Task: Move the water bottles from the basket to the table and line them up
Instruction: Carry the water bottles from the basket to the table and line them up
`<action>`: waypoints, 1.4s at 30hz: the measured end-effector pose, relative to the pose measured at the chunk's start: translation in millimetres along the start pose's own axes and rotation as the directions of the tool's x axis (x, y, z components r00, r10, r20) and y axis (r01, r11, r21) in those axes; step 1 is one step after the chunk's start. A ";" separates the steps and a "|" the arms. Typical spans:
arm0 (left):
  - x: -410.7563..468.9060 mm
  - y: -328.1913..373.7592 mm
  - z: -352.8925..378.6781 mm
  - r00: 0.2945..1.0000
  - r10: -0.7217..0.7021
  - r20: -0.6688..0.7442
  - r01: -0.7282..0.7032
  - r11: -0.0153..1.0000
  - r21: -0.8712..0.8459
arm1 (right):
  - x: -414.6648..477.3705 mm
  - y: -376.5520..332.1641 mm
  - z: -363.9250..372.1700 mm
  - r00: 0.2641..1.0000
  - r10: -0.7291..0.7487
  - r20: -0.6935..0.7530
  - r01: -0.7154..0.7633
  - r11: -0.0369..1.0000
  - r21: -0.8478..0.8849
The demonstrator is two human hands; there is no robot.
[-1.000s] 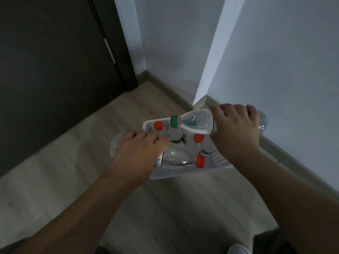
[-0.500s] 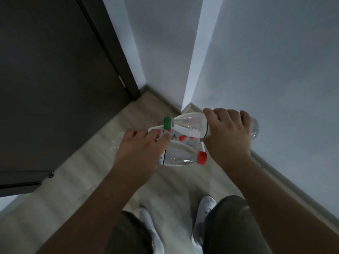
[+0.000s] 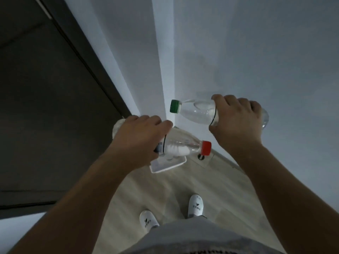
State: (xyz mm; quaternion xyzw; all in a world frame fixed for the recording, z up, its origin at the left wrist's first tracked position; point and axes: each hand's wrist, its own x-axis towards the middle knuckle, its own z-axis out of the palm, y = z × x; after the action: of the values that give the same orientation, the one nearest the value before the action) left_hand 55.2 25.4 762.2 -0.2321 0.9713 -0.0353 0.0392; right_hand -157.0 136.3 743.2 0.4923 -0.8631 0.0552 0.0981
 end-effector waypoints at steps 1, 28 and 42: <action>5.8 5.8 -5.9 1.000 0.018 0.002 -0.018 1.000 0.006 | -1.6 7.6 -6.7 1.000 0.014 0.009 -0.014 1.000 -0.005; 176.8 109.5 -79.9 0.553 0.829 -0.082 -0.823 0.559 0.101 | -117.3 73.5 -89.2 0.514 0.854 -0.082 -0.846 0.490 -0.209; 75.0 304.4 -87.7 -0.112 0.991 -0.079 -0.986 -0.101 0.135 | -325.4 15.9 -132.5 -0.170 0.948 -0.267 -0.953 -0.228 -0.202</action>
State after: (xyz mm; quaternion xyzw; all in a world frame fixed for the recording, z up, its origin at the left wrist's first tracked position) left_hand -156.0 266.6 818.5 0.5691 0.8216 -0.0275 -0.0188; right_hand 5.9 442.8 799.5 -0.3713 -0.9216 -0.0344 0.1075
